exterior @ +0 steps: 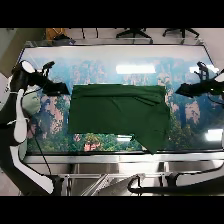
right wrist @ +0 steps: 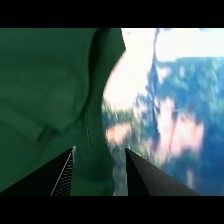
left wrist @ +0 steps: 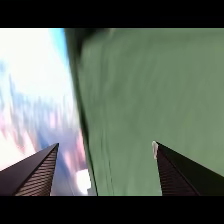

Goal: Fold the shirts.

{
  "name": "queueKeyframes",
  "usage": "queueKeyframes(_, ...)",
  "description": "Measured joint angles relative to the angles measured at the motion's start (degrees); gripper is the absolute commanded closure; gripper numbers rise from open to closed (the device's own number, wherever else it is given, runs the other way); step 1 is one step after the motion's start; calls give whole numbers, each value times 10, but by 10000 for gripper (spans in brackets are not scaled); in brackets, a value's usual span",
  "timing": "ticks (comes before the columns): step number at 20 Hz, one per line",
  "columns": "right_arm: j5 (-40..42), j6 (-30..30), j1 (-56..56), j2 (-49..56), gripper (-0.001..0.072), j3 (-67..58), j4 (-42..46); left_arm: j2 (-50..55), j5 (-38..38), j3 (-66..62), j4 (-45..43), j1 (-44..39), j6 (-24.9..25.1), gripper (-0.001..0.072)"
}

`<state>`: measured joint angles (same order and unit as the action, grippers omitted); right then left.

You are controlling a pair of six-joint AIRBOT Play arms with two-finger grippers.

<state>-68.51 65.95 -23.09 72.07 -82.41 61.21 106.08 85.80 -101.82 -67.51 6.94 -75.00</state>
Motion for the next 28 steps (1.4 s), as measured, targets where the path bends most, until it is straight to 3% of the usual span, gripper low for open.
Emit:
queueKeyframes(3, -24, 37, -30, -81, 347, 101, 15, -61, -1, 143, 0, 17, 0, 48)
queueKeyframes(9, -70, 91, -78, -200, 343, 290, 20, -126, -79, 369, 49, 26, 41, 49)
queueKeyframes(10, -78, 94, -81, -210, 311, 315, 13, -128, -85, 386, 73, 24, 52, 49)
queueKeyframes(11, -85, 95, -83, -219, 210, 339, 2, -127, -91, 399, 95, 21, 61, 49)
queueKeyframes(12, -90, 97, -84, -226, 182, 364, -9, -125, -98, 408, 107, 17, 68, 51)
queueKeyframes(13, -94, 99, -85, -231, 184, 387, -15, -121, -106, 414, 117, 12, 73, 204)
queueKeyframes(14, -96, 100, -86, -234, 186, 408, -21, -117, -117, 420, 122, 7, 79, 457)
queueKeyframes(15, -95, 100, -86, -236, 188, 429, -28, -113, -126, 423, 126, 3, 83, 655)
queueKeyframes(16, -94, 98, -86, -238, 189, 450, -36, -110, -133, 426, 128, 0, 87, 694)
queueKeyframes(20, -61, 69, -85, -231, 192, 509, -65, -111, -141, 431, 134, 0, 96, 694)
queueKeyframes(22, -48, 56, -77, -215, 280, 522, -76, -112, -139, 432, 136, 4, 98, 694)
queueKeyframes(27, -45, 15, -28, -151, 289, 533, -142, -113, -134, 432, 136, 10, 100, 695)
queueKeyframes(28, -43, 3, -16, -139, 489, 534, -157, -113, -131, 432, 135, 10, 100, 695)
